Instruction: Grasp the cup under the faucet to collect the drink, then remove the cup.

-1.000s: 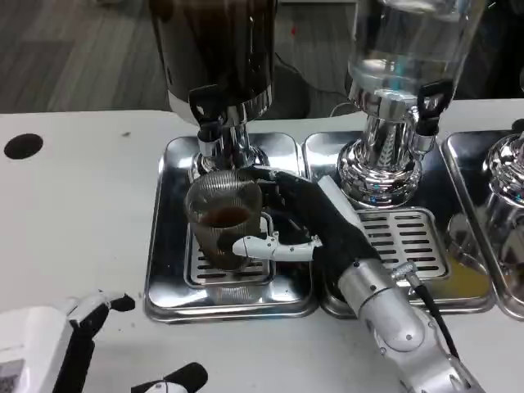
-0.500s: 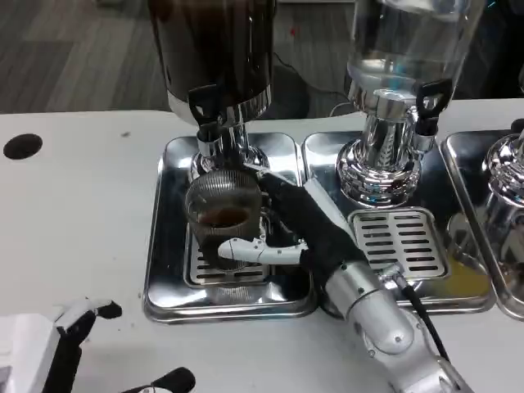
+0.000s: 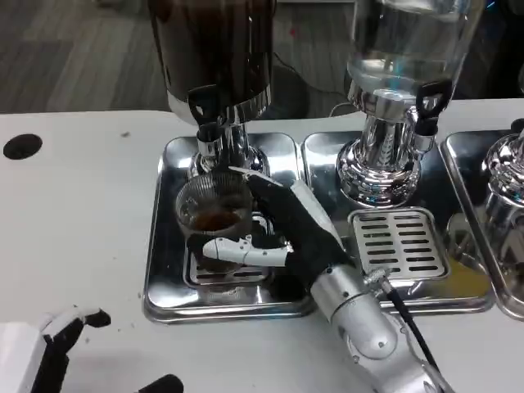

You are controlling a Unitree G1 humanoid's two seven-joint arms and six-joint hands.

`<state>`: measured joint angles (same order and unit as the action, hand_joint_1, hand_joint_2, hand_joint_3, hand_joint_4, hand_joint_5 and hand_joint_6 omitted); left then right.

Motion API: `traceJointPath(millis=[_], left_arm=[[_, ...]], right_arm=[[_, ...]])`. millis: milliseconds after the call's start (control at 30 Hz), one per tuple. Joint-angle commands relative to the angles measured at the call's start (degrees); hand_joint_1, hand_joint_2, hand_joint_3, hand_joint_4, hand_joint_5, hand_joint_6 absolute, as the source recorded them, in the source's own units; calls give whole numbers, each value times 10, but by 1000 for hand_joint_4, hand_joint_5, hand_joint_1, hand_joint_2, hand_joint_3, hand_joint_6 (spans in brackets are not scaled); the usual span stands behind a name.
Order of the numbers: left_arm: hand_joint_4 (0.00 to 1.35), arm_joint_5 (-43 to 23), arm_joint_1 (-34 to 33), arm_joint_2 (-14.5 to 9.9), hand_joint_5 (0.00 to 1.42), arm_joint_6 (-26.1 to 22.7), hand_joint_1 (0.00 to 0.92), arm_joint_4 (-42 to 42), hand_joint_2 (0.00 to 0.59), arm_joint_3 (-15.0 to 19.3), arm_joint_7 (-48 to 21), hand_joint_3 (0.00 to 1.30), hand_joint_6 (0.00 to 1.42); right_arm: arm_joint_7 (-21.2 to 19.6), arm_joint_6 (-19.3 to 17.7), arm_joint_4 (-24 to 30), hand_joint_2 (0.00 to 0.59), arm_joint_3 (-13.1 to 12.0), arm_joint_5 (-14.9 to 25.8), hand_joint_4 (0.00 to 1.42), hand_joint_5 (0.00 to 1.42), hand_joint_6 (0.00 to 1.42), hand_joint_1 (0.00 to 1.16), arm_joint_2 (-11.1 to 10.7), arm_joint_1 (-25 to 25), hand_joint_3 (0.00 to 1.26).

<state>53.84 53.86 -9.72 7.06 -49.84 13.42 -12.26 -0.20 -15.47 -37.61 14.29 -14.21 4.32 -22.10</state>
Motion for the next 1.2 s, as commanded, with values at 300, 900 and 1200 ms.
traceJointPath(millis=[300, 900, 1200], left_arm=[[246, -13, 11, 0, 274, 7, 0, 4, 73, 15, 6, 351, 488], [250, -3, -4, 0, 290, 2, 0, 6, 84, 4, -4, 359, 488], [254, -8, 2, 1, 291, 1, 0, 6, 84, 10, -1, 363, 488]], right_arm=[[-29, 8, 24, 35, 0, -5, 371, 347, 160, 754, 6, 16, 369], [6, -1, 21, 37, 0, 4, 232, 264, 28, 713, -8, 13, 249], [-1, -6, 18, 13, 7, -9, 222, 284, 56, 791, -6, 13, 202]])
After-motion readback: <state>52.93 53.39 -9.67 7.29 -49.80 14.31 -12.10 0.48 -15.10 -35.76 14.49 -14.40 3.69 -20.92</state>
